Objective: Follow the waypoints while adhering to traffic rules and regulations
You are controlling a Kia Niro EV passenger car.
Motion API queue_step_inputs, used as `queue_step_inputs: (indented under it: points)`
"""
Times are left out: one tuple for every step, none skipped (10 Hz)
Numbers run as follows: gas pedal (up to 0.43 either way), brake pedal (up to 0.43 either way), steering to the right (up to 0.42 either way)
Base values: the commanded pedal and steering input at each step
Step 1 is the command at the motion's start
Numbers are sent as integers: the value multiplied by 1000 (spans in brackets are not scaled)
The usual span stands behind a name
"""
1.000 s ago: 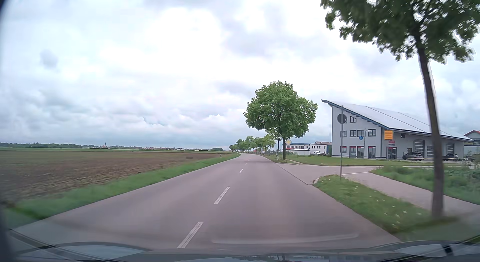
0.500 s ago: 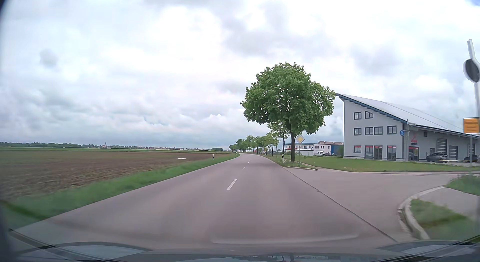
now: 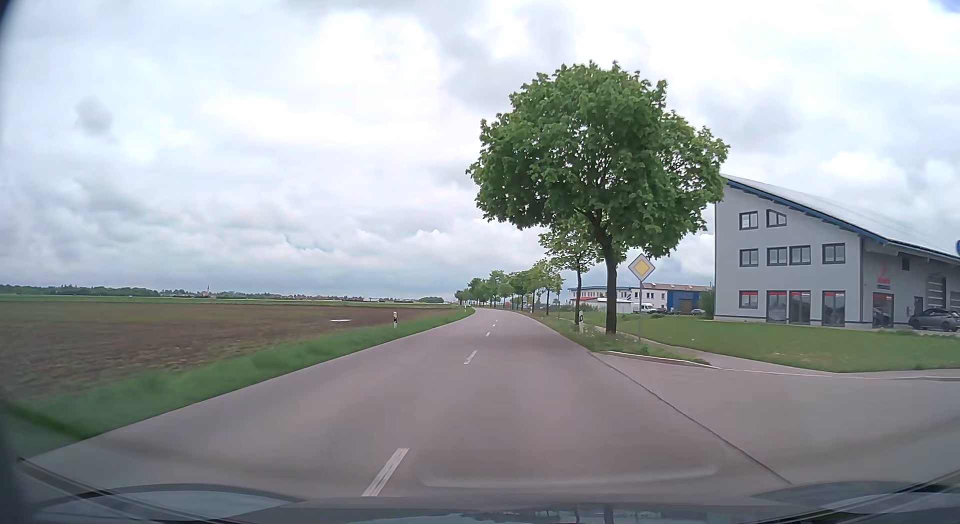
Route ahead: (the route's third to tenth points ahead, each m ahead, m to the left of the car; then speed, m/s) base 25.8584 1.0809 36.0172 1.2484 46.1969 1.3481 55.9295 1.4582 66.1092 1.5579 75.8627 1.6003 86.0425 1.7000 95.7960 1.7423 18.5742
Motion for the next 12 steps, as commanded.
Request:
queue_step_inputs:
  points:
    - [268,12,4]
    - [268,12,4]
    - [268,12,3]
    - [268,12,3]
    - [268,12,3]
    - [268,12,3]
    - [268,12,3]
    - [268,12,3]
    - [268,12,3]
    - [268,12,2]
    - [268,12,2]
    - [268,12,0]
